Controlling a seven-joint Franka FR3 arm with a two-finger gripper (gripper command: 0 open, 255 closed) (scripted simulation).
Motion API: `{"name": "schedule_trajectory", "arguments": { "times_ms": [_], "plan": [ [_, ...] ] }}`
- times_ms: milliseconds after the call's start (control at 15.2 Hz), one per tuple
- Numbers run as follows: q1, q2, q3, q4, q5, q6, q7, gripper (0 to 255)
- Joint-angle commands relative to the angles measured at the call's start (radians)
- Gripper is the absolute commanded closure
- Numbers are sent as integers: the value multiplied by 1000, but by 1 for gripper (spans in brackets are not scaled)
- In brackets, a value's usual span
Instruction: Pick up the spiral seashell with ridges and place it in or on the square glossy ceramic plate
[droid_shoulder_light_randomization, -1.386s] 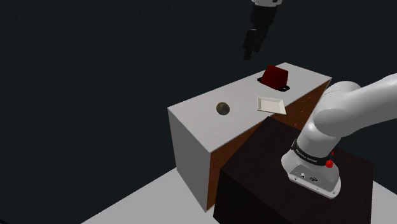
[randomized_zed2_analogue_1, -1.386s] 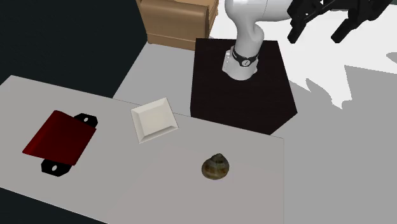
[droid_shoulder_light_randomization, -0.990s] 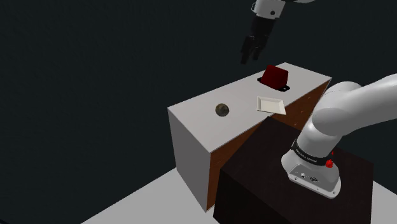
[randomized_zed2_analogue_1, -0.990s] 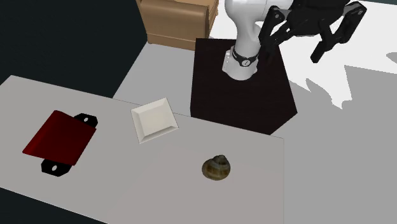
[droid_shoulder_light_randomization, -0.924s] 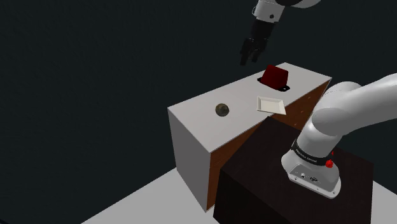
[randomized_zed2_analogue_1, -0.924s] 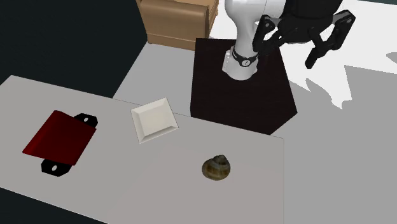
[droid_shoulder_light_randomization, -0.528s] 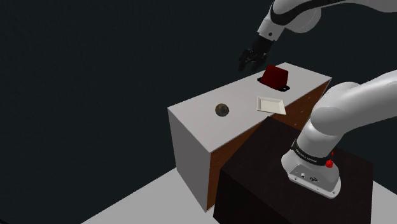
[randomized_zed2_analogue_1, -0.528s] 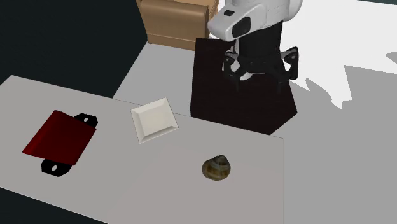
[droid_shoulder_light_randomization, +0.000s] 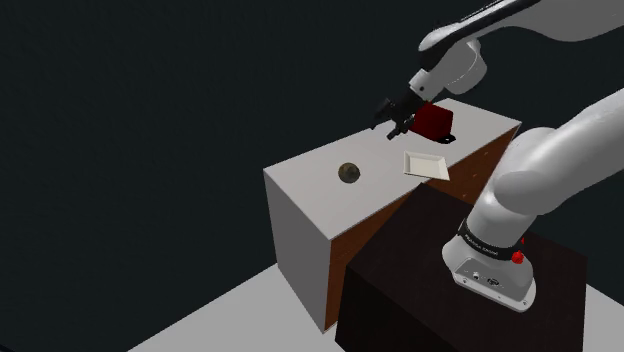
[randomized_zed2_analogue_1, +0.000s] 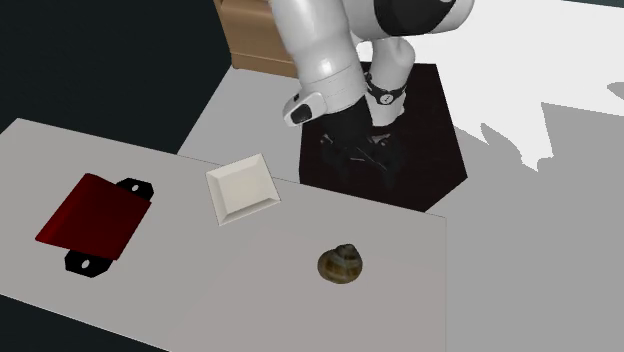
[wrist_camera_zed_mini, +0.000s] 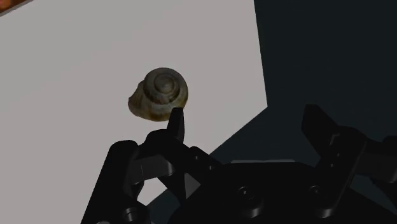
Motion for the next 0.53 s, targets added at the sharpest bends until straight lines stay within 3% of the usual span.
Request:
{"name": "schedule_trajectory", "arguments": {
  "times_ms": [0, 132, 264, 396, 462],
  "plan": [
    [78, 65, -115, -12, 147, 75, -108, 0],
    [201, 142, -254, -1, 338, 119, -250, 0],
    [348, 240, -414, 30, 575, 109, -427, 0],
    [484, 399, -570, 72, 838, -4, -607, 0],
    [531, 522, -629, 92, 968, -117, -676, 0]
  ]
}}
